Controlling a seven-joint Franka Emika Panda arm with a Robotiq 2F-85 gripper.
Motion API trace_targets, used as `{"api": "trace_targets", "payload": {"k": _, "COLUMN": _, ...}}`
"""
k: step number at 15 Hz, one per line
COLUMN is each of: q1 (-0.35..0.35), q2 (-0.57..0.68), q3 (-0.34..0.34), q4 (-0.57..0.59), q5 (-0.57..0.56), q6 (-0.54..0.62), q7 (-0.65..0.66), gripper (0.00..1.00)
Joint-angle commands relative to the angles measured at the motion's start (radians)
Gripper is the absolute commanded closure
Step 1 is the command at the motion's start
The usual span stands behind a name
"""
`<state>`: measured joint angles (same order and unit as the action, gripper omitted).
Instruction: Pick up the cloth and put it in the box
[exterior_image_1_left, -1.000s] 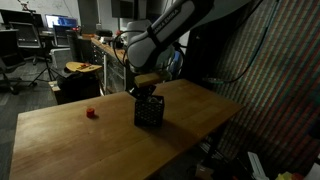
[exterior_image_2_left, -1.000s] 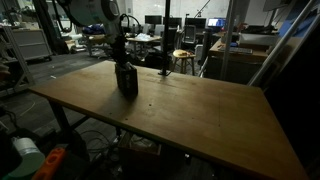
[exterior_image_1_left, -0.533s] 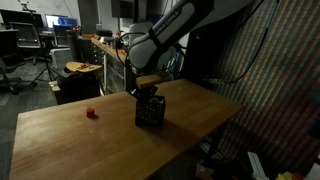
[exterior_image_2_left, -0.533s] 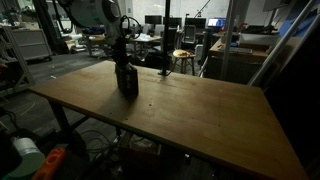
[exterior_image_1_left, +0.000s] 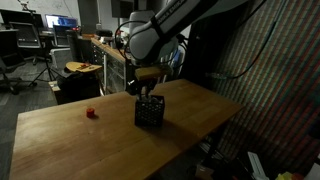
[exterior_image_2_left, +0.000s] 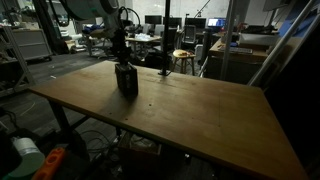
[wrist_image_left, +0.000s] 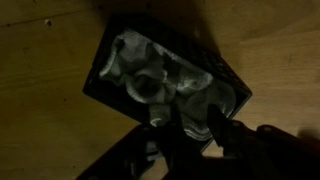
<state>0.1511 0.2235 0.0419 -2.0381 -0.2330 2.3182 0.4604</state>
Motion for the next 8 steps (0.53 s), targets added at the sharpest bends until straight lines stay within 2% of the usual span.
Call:
{"api": "trace_targets", "payload": {"k": 1, "q1": 0.007, "q2": -0.069, "q3": -0.003, "q4": -0.025, "q5": -0.005, "q6": 0.023, "q7": 0.008, "gripper": 0.32}}
{"api": "trace_targets", "payload": {"k": 2, "q1": 0.005, "q2": -0.079, "q3": -0.002, "q4": -0.026, "q5": -0.004, "q6": 0.025, "q7": 0.008, "gripper": 0.32}}
{"api": "trace_targets", "payload": {"k": 3, "q1": 0.003, "q2": -0.085, "q3": -0.001, "q4": -0.027, "q5": -0.003, "q6": 0.027, "q7": 0.008, "gripper": 0.59}}
{"api": "trace_targets", "payload": {"k": 5, "q1": 0.0, "q2": -0.095, "q3": 0.001, "q4": -0.03, "q5": -0.001, "q6": 0.029, "q7": 0.007, "gripper": 0.62}}
{"api": "trace_targets", "payload": {"k": 8, "q1": -0.002, "q2": -0.098, "q3": 0.002, "q4": -0.038, "q5": -0.002, "q6": 0.036, "q7": 0.012, "gripper": 0.85}}
